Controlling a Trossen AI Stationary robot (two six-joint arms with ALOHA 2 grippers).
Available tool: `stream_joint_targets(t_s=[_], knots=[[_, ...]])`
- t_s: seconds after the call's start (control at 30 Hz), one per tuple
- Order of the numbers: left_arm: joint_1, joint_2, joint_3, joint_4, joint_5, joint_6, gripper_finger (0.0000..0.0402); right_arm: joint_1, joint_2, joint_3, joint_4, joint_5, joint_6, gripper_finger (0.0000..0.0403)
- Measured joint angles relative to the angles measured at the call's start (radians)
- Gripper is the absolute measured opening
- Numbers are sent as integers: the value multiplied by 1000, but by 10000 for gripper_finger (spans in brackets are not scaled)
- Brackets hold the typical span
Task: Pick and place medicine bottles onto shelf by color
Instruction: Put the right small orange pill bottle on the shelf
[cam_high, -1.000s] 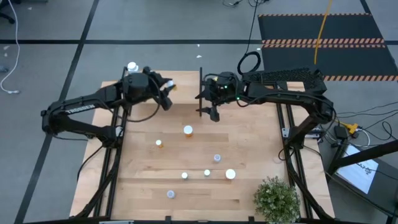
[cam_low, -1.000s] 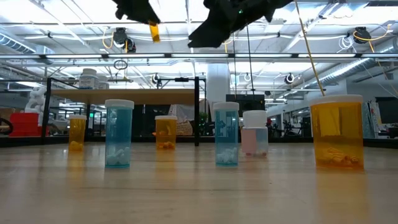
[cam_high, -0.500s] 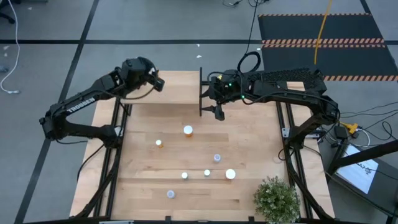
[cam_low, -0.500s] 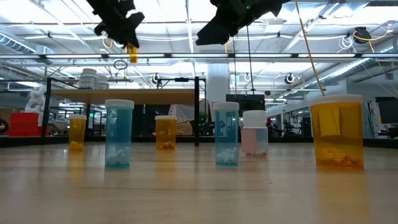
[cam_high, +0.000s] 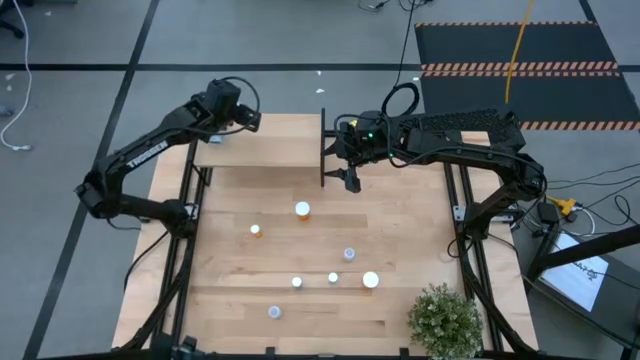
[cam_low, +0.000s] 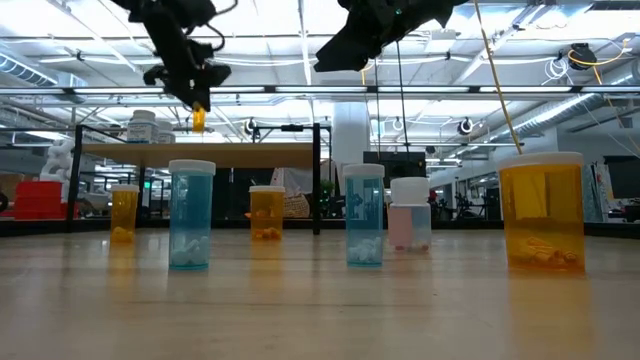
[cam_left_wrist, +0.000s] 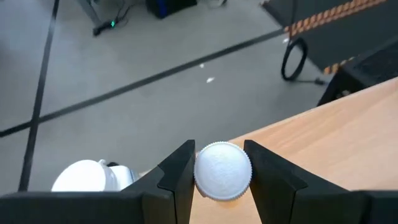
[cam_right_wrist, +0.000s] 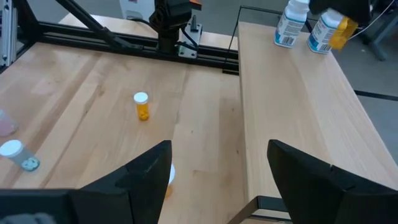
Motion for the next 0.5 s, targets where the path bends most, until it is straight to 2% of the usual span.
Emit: stream_joint_targets(t_s=[0.5], knots=[[49, 119, 0, 29, 1, -75, 133, -3, 1, -35, 37, 0, -25, 258]])
